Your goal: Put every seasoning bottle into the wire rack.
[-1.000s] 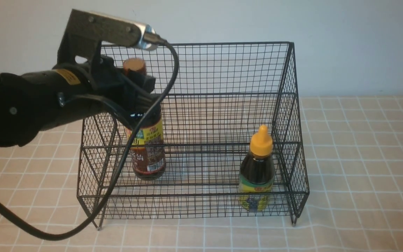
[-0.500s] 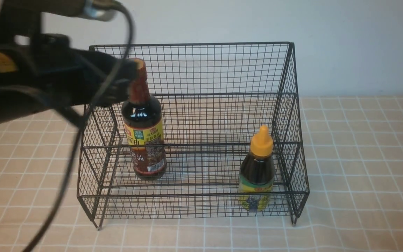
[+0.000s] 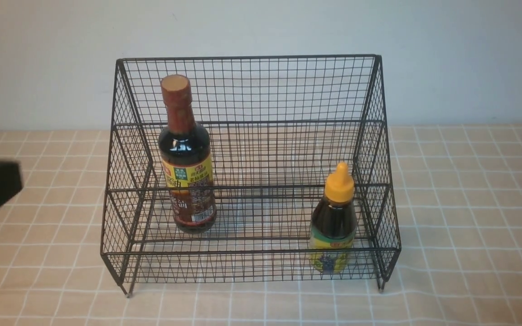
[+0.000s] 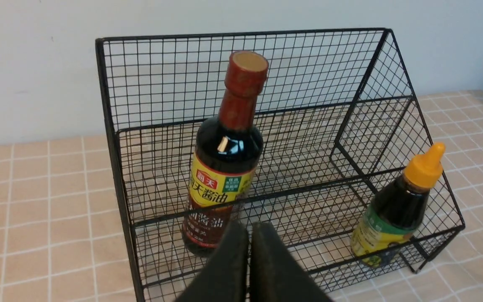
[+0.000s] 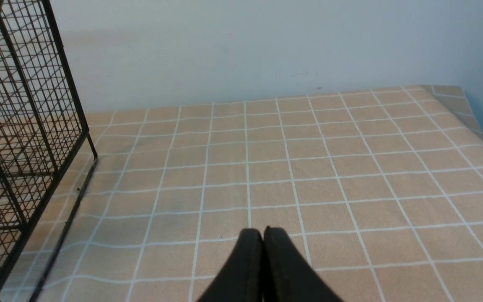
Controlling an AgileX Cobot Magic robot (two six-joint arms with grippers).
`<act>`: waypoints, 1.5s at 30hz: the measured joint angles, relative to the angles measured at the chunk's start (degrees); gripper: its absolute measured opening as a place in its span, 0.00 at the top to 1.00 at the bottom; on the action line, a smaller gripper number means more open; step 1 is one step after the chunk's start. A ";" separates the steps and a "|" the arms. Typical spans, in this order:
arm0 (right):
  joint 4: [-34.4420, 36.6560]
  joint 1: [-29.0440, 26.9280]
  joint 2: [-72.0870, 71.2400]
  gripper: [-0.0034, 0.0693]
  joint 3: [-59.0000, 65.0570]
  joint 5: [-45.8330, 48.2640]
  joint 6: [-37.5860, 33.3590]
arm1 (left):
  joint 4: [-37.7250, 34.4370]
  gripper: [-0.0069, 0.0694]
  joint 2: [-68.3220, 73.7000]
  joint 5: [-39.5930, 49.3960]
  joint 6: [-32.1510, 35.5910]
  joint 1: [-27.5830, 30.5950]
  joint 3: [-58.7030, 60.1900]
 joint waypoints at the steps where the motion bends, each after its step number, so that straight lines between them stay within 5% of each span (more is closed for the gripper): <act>1: 0.00 0.00 0.00 0.97 0.00 0.00 0.00 | 0.16 0.92 -1.85 0.47 0.01 0.00 0.71; 15: 0.00 0.00 0.00 0.97 0.00 0.00 0.00 | 2.01 0.92 -10.35 5.35 2.49 0.00 2.17; 20: 0.00 0.00 0.00 0.97 0.00 0.00 0.00 | 7.11 0.92 -11.33 -1.11 3.06 0.23 7.09; 28: 0.00 0.00 0.00 0.97 0.00 0.00 0.00 | 13.43 0.92 -24.83 -17.59 2.24 5.80 31.70; 34: 0.00 0.00 0.00 0.97 0.00 0.00 0.00 | 14.07 0.92 -29.35 -18.45 2.50 8.93 44.39; 45: 0.00 0.00 0.00 0.97 0.00 0.06 0.00 | 14.41 0.92 -29.49 -18.05 2.40 9.60 45.21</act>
